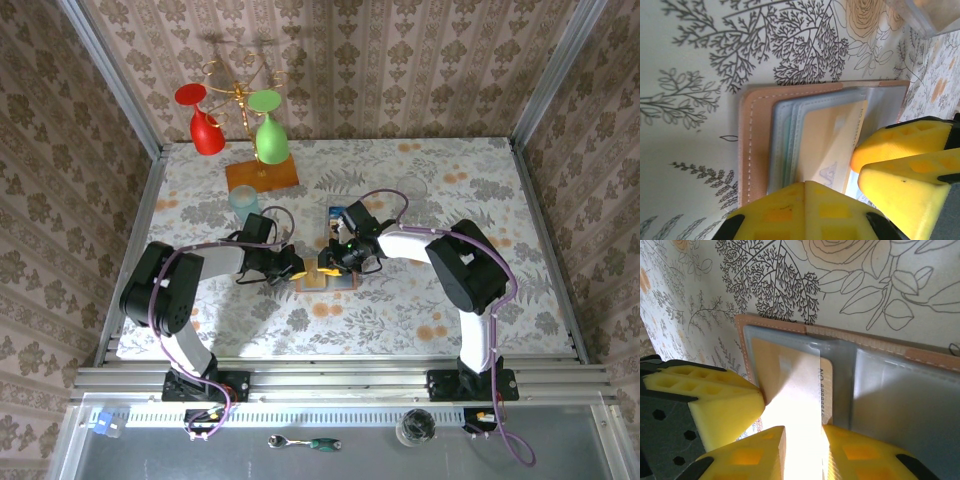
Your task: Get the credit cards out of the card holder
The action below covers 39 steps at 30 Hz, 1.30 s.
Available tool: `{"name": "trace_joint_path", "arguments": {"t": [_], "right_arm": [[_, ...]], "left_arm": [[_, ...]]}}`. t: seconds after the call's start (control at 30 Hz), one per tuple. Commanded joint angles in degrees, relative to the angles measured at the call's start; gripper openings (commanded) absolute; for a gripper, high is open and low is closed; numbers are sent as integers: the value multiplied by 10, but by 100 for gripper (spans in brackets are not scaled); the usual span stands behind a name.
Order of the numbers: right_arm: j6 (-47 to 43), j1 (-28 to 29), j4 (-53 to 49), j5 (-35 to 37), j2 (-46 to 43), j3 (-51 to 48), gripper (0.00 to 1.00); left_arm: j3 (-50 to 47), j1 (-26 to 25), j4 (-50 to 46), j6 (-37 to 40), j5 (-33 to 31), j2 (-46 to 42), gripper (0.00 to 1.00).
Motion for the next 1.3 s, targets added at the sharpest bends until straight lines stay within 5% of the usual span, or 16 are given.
{"name": "trace_joint_path", "arguments": {"t": [0.0,1.27], "right_arm": [[2,3,-8,-14,16,17,24],[-35,5,-89,66,-21,32,26]], "left_arm": [[-3,4,-18,15,-4,-6,3],[-11,15,-9,18,-2,0,1]]}}
